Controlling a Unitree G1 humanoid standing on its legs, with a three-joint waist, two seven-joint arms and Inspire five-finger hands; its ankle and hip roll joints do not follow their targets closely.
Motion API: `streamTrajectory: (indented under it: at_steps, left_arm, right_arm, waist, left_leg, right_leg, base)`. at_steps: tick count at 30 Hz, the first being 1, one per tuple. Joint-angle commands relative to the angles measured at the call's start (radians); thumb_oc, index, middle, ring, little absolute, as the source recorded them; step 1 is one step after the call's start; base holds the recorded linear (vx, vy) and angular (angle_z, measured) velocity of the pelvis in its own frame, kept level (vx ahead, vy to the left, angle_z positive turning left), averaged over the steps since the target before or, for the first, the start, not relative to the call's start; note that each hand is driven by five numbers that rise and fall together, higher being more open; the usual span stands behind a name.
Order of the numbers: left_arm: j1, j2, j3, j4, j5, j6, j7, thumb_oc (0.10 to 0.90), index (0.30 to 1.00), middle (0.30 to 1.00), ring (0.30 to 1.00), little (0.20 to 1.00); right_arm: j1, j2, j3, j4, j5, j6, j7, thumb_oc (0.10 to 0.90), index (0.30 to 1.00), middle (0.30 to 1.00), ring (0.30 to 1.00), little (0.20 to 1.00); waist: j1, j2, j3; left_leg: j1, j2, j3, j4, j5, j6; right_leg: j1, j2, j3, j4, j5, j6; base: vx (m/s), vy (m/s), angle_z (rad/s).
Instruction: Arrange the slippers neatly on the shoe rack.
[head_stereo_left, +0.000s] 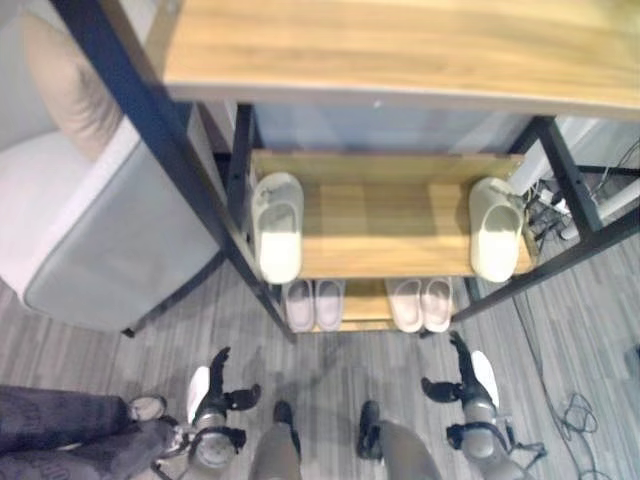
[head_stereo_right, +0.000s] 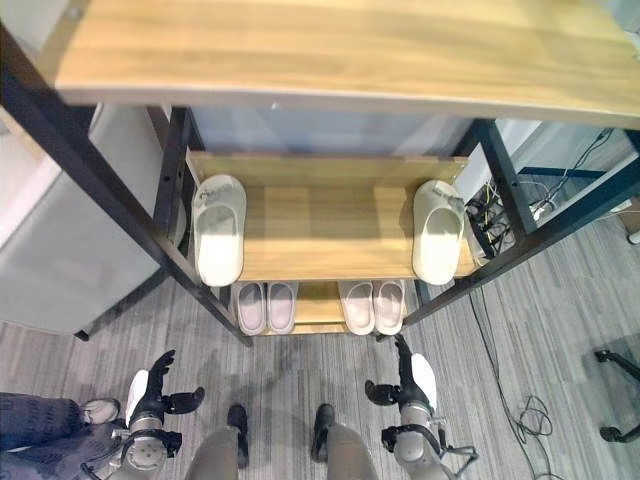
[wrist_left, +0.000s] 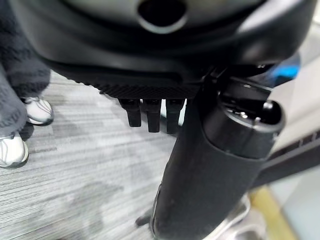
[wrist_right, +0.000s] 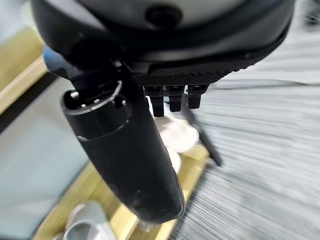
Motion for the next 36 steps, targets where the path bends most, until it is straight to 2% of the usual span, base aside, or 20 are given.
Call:
streamTrajectory:
  at_steps: [1,2,3,4,7,10,13,14,18,20,23,28,34,35,36]
  left_arm:
    - [0.01,0.026,0.009,0.007,-0.017,-0.053,-0.011,0.8,0.9,0.9,0.9,0.9]
    - [0.021,0.006,0.012,0.029,-0.023,-0.049,-0.024,0.8,0.9,0.9,0.9,0.9]
    - [0.02,0.006,0.012,0.029,-0.023,-0.049,-0.024,0.8,0.9,0.9,0.9,0.9]
    - [0.036,-0.013,0.006,0.04,-0.024,-0.036,-0.034,0.8,0.9,0.9,0.9,0.9]
    - [0.041,-0.039,0.016,0.062,-0.034,-0.036,-0.045,0.8,0.9,0.9,0.9,0.9]
    - [0.044,-0.031,0.001,0.064,0.001,-0.033,-0.051,0.8,0.9,0.9,0.9,0.9]
    - [0.031,-0.025,-0.02,0.039,0.01,-0.034,-0.063,0.8,0.9,0.9,0.9,0.9]
    - [0.026,-0.016,-0.03,0.02,0.014,-0.035,-0.069,0.8,0.9,0.9,0.9,0.9]
    - [0.025,-0.002,-0.042,-0.024,0.02,-0.04,-0.077,0.8,0.9,0.9,0.9,0.9]
    - [0.034,-0.005,-0.04,-0.041,0.009,-0.041,-0.085,0.8,0.9,0.9,0.9,0.9]
    - [0.044,-0.007,-0.023,-0.041,-0.018,-0.038,-0.095,0.8,0.9,0.9,0.9,0.9]
    - [0.063,-0.029,0.02,-0.01,-0.056,-0.04,-0.098,0.8,0.9,0.9,0.9,0.9]
    - [0.06,-0.04,0.05,0.041,0.0,-0.041,-0.075,0.8,0.9,0.9,0.9,0.9]
    - [0.068,-0.041,0.056,0.045,0.02,-0.044,-0.07,0.8,0.9,0.9,0.9,0.9]
    - [0.069,-0.042,0.055,0.045,0.021,-0.044,-0.069,0.8,0.9,0.9,0.9,0.9]
  right_arm:
    - [0.004,-0.036,-0.048,-0.034,0.008,-0.055,0.017,0.8,0.9,0.9,0.9,0.9]
    - [-0.003,-0.04,-0.045,-0.021,-0.001,-0.047,0.031,0.8,0.9,0.9,0.9,0.9]
    - [-0.004,-0.04,-0.045,-0.021,-0.001,-0.047,0.031,0.8,0.9,0.9,0.9,0.9]
    - [0.006,-0.038,-0.044,-0.021,0.01,-0.034,0.047,0.8,0.9,0.9,0.9,0.9]
    - [0.011,-0.023,-0.06,-0.004,0.02,-0.033,0.048,0.8,0.9,0.9,0.9,0.9]
    - [0.018,-0.004,-0.077,0.021,0.039,-0.026,0.055,0.8,0.9,0.9,0.9,0.9]
    - [0.007,0.013,-0.076,0.071,0.062,-0.02,0.056,0.8,0.9,0.9,0.9,0.9]
    - [-0.001,0.021,-0.073,0.078,0.077,-0.018,0.056,0.8,0.9,0.9,0.9,0.9]
    - [0.005,0.028,-0.072,0.068,0.075,-0.02,0.055,0.8,0.9,0.9,0.9,0.9]
    - [0.01,0.029,-0.07,0.064,0.074,-0.02,0.055,0.8,0.9,0.9,0.9,0.9]
    - [0.021,0.031,-0.067,0.029,0.081,-0.024,0.053,0.8,0.9,0.9,0.9,0.9]
    - [0.095,-0.034,-0.056,-0.311,0.025,-0.069,0.08,0.8,0.9,0.9,0.9,0.9]
    - [0.246,-0.155,-0.059,-0.8,-0.215,-0.113,0.094,0.8,0.9,0.9,0.9,0.9]
    - [0.283,-0.194,-0.057,-0.896,-0.299,-0.123,0.084,0.8,0.9,0.9,0.9,0.9]
    - [0.287,-0.195,-0.059,-0.901,-0.3,-0.121,0.085,0.8,0.9,0.9,0.9,0.9]
  waist:
    - [0.019,-0.031,-0.108]
    - [0.015,-0.031,-0.12]
    - [0.015,-0.031,-0.12]
    - [0.013,-0.02,-0.13]
    - [0.003,-0.008,-0.156]
    - [-0.001,0.002,-0.164]
    - [-0.005,0.017,-0.145]
    - [-0.004,0.031,-0.127]
    - [-0.003,0.046,-0.122]
    - [0.007,0.035,-0.135]
    - [0.016,0.024,-0.156]
    - [0.017,0.011,-0.185]
    - [0.007,-0.006,-0.186]
    - [0.004,-0.005,-0.185]
    - [0.004,-0.004,-0.186]
  left_leg:
    - [0.04,-0.036,-0.076,0.007,0.086,-0.043]
    - [0.09,-0.069,-0.084,0.028,0.031,-0.033]
    - [0.089,-0.07,-0.084,0.027,0.032,-0.033]
    - [0.114,-0.101,-0.085,0.012,-0.023,-0.008]
    - [0.146,-0.137,-0.088,-0.06,-0.055,0.022]
    - [0.176,-0.159,-0.075,-0.108,-0.064,0.043]
    - [0.174,-0.168,-0.061,-0.109,-0.063,0.057]
    - [0.167,-0.158,-0.058,-0.105,-0.055,0.066]
    - [0.16,-0.153,-0.068,-0.102,-0.042,0.076]
    - [0.16,-0.164,-0.073,-0.107,-0.04,0.073]
    - [0.158,-0.157,-0.07,-0.125,-0.032,0.07]
    - [0.157,-0.14,-0.069,-0.181,0.008,0.049]
    - [0.137,-0.126,-0.073,-0.181,0.009,0.031]
    - [0.137,-0.124,-0.072,-0.181,0.005,0.03]
    - [0.138,-0.124,-0.072,-0.181,0.005,0.03]
  right_leg:
    - [0.052,-0.069,0.039,-0.1,0.052,0.091]
    - [0.069,-0.061,0.06,-0.125,0.054,0.093]
    - [0.069,-0.062,0.06,-0.127,0.056,0.094]
    - [0.076,-0.052,0.075,-0.133,0.055,0.099]
    - [0.078,-0.06,0.116,-0.122,0.064,0.1]
    - [0.084,-0.077,0.117,-0.133,0.081,0.114]
    - [0.044,-0.094,0.115,-0.069,0.093,0.129]
    - [0.02,-0.1,0.108,0.0,0.077,0.13]
    - [0.029,-0.097,0.134,0.087,0.048,0.122]
    - [0.074,-0.093,0.141,0.048,0.032,0.116]
    - [0.092,-0.068,0.149,-0.003,0.005,0.113]
    - [0.129,-0.05,0.143,-0.149,0.034,0.112]
    - [0.152,-0.039,0.113,-0.218,0.047,0.114]
    - [0.157,-0.037,0.111,-0.23,0.051,0.116]
    - [0.158,-0.037,0.111,-0.231,0.052,0.116]
  base:
    - [-0.05,0.008,0.02]
    - [-0.06,0.031,-0.12]
    - [-0.03,0.078,-0.3]
    - [-0.03,0.089,-0.29]
    - [-0.02,0.136,-0.26]
    - [-0.08,0.18,-0.23]
    - [-0.15,0.108,-0.06]
    - [-0.11,0.024,-0.12]
    - [-0.1,0.01,-0.1]
    - [0.0,-0.051,-0.01]
    - [0.03,-0.103,0.09]
    - [0.02,-0.104,-0.08]
    - [0.01,-0.072,0.1]
    - [0.0,0.0,0.0]
    - [0.0,0.0,0.0]
